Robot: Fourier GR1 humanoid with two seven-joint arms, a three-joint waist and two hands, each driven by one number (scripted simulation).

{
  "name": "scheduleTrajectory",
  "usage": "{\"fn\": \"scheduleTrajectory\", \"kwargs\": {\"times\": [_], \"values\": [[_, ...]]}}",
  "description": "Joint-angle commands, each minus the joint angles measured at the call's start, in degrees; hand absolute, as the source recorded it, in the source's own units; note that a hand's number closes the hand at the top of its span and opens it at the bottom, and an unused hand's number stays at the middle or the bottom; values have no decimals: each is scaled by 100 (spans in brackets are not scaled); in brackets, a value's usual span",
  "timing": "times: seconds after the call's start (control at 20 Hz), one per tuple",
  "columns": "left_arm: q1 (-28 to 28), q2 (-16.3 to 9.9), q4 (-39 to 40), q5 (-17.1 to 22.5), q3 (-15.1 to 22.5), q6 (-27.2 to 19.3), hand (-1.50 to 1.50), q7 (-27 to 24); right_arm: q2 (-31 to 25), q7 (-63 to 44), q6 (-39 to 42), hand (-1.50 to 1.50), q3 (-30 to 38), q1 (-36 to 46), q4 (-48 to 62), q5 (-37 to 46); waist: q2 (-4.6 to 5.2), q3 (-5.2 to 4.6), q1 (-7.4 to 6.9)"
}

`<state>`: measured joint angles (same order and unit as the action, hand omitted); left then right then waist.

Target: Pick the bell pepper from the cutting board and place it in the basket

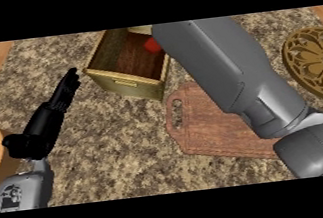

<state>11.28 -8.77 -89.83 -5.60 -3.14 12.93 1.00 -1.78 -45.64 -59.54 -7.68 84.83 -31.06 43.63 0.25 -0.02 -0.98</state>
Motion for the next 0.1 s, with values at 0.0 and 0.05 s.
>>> {"fn": "scheduleTrajectory", "kwargs": {"times": [0.0, 0.05], "values": [[-73, 52, -96, -6, -31, -99, 0, 138, -80, -266, -280, -150, 316, -201, -525, -195, -58, 5, 114], [66, -140, -39, 154, -139, 149, 0, 41, -137, -97, -130, -150, 468, -209, -623, -437, -29, 4, 70]]}}
